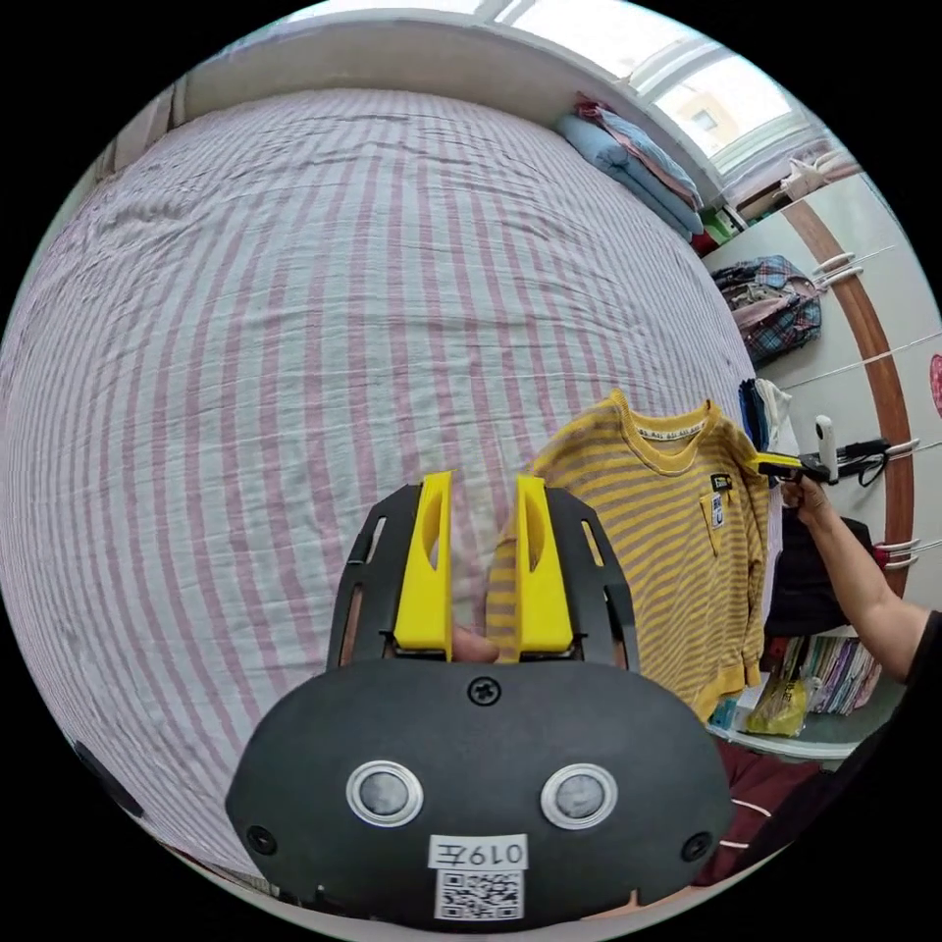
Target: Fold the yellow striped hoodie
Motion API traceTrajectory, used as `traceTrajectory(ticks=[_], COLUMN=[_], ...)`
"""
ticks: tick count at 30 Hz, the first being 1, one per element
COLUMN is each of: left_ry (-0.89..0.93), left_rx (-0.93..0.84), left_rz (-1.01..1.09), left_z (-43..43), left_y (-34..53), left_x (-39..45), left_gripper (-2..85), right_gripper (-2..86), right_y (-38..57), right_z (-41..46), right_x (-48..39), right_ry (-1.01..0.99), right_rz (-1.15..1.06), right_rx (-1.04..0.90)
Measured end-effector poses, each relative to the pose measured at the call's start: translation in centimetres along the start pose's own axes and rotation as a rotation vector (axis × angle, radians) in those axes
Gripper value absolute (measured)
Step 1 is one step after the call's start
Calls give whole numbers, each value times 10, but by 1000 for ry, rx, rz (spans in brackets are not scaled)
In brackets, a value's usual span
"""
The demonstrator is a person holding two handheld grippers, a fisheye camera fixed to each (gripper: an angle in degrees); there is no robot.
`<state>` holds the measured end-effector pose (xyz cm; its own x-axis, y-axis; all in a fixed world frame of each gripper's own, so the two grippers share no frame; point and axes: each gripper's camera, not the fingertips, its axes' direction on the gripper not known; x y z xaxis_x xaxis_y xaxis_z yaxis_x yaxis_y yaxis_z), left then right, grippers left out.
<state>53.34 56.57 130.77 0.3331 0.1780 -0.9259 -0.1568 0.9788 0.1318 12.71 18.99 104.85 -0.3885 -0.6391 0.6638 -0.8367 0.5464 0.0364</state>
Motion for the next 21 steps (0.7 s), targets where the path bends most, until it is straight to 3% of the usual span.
traceTrajectory(ticks=[5,8,13,17,21], left_ry=[-106,15,266,285,250], left_rx=[76,54,-128,-211,-245], left_rz=[78,240,509,627,723], left_z=[-24,-14,59,109,154], left_y=[44,81,177,227,249], left_x=[3,53,178,235,260], left_gripper=[59,58,68,71,69], right_gripper=[58,69,94,124,113], right_y=[88,149,269,345,355], right_z=[-56,-61,-51,-27,0], right_x=[-19,-32,-56,-89,-128], right_ry=[63,-6,-48,-81,-69], right_rz=[65,133,326,442,433], right_rx=[127,110,78,-4,-73])
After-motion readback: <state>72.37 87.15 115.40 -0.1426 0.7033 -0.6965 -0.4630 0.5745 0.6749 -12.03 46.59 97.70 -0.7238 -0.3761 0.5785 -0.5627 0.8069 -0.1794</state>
